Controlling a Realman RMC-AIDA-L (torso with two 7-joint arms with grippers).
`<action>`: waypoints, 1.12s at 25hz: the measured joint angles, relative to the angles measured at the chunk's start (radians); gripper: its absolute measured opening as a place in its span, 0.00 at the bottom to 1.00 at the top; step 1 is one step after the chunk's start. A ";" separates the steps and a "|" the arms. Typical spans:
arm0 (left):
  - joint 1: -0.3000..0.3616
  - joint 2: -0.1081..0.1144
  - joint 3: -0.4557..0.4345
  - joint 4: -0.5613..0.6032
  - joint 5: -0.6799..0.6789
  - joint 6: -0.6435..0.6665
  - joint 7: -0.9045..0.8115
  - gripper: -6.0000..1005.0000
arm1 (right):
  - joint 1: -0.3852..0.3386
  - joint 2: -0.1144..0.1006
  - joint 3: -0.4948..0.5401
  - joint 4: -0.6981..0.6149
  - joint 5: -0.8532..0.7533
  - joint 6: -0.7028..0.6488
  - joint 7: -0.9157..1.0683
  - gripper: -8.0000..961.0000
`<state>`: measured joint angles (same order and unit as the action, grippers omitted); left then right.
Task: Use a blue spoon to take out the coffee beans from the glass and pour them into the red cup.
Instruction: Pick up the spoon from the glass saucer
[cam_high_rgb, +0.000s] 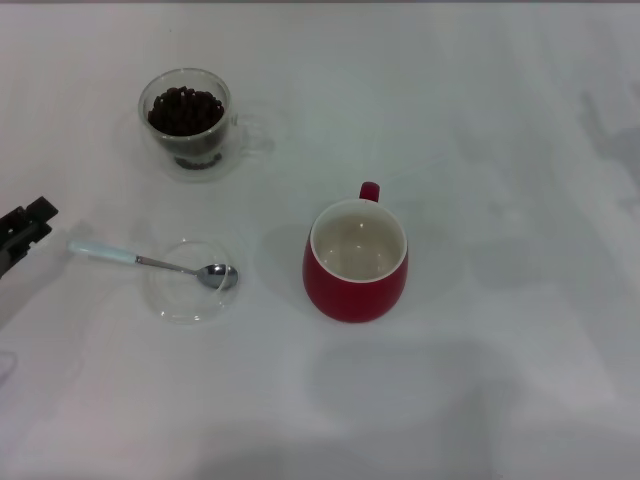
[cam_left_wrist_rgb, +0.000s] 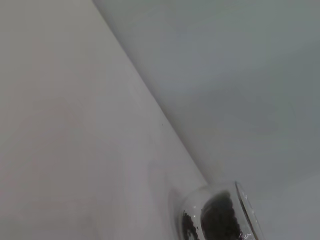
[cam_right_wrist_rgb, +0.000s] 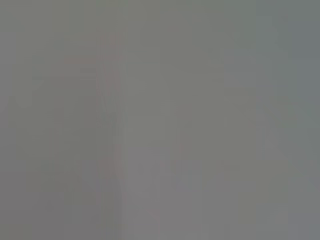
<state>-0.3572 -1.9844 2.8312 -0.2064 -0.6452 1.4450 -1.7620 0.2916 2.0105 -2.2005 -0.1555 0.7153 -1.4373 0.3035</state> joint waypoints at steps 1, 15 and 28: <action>0.005 -0.003 0.000 0.003 -0.009 0.000 -0.006 0.32 | 0.003 0.000 0.004 0.000 0.000 0.007 0.000 0.79; 0.068 -0.081 0.001 0.005 -0.103 0.048 -0.021 0.47 | 0.053 0.001 0.017 -0.023 0.002 0.052 0.002 0.79; 0.071 -0.085 0.000 0.032 -0.124 -0.005 -0.051 0.57 | 0.096 -0.001 0.018 -0.029 0.012 0.064 0.002 0.79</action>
<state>-0.2866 -2.0692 2.8316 -0.1743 -0.7692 1.4399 -1.8128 0.3881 2.0095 -2.1828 -0.1843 0.7276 -1.3733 0.3053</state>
